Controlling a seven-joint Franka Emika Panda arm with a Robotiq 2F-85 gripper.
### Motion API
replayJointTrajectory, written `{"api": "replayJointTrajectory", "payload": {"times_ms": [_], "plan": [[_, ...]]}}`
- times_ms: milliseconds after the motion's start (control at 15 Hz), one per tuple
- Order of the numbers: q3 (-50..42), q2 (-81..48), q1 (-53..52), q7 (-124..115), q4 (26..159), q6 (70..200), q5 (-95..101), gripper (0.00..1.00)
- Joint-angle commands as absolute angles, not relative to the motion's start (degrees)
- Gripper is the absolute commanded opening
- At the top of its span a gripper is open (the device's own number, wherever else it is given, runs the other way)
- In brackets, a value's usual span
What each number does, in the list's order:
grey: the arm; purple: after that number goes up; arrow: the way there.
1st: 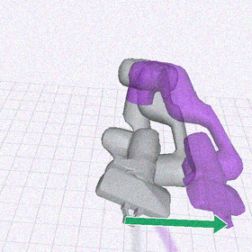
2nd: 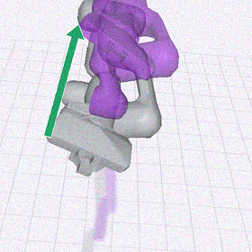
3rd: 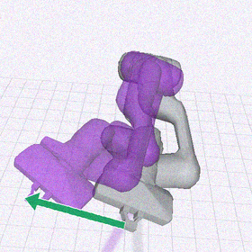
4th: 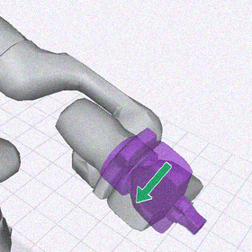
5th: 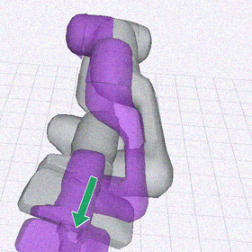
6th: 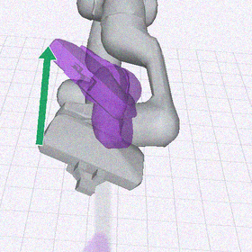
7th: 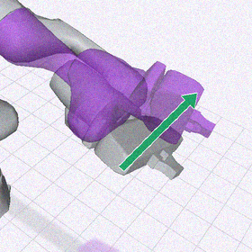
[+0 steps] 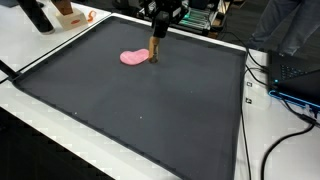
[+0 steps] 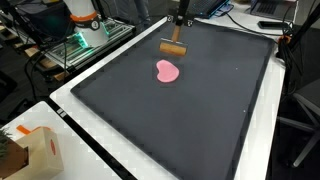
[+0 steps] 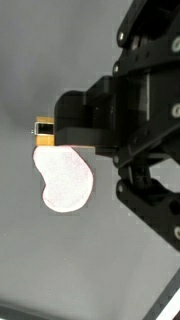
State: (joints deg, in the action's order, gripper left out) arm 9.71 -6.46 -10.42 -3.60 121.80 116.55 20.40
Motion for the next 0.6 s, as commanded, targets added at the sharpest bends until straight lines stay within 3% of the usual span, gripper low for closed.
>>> {"api": "replayJointTrajectory", "payload": {"times_ms": [0, 533], "plan": [[9.4, -8.0, -11.6, -9.5, 121.3, 118.1, 23.6, 0.24], [9.0, -9.7, -12.4, -18.6, 121.0, 119.8, 25.1, 0.24]]}}
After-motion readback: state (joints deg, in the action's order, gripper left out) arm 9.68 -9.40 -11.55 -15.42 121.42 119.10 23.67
